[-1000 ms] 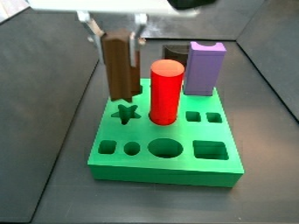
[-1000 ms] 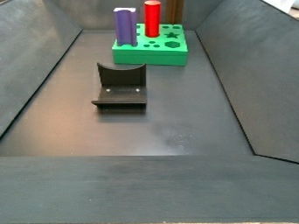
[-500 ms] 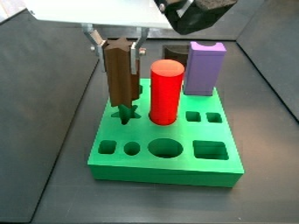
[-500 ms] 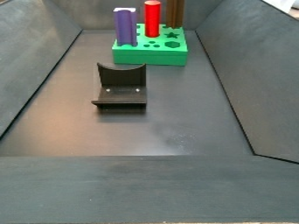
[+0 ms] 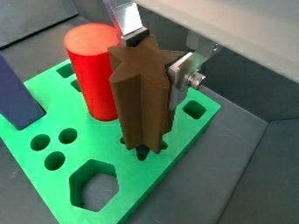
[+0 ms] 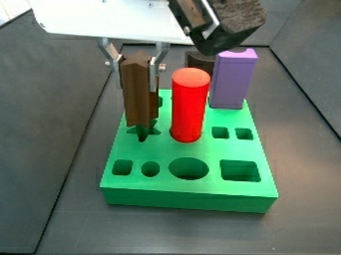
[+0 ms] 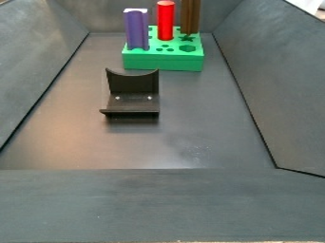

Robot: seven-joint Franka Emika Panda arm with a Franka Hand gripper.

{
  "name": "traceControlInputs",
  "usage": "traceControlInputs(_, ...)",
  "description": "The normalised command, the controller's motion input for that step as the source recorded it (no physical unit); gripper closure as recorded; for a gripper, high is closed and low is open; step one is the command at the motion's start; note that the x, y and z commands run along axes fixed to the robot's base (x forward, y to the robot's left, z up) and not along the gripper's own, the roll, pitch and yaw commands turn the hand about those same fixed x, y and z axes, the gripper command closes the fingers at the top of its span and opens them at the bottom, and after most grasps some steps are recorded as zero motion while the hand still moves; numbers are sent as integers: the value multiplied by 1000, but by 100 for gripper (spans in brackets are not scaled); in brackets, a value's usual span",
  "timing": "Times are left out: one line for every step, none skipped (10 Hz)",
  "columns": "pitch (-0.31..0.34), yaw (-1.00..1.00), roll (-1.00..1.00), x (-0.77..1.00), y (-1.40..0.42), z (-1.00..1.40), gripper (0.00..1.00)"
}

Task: Pick up the star object. Move up. Place the star object on the fixture. Regrasp the star object. Move to above the board. Insert the star object.
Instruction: Insert the star object.

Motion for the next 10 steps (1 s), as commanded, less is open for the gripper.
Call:
traceControlInputs(0, 0, 0, 60, 0, -137, 100)
traceControlInputs(-39, 29, 27, 160, 0, -497, 100)
traceControlInputs(-27, 26, 0, 103, 0, -300, 100)
traceControlInputs(-34, 169, 27, 0, -17, -263, 100)
traceControlInputs(-19, 251, 0, 0, 0, -123, 100)
traceControlInputs(-23, 291, 0, 0, 0, -123, 100)
traceControlInputs(-33, 560, -3, -14, 0, -91, 100)
traceControlInputs(-46, 709, -57, -11, 0, -77, 100)
traceControlInputs(-67, 757, -47, -17, 0, -103, 100)
traceControlInputs(-74, 840, -47, 0, 0, -140, 100)
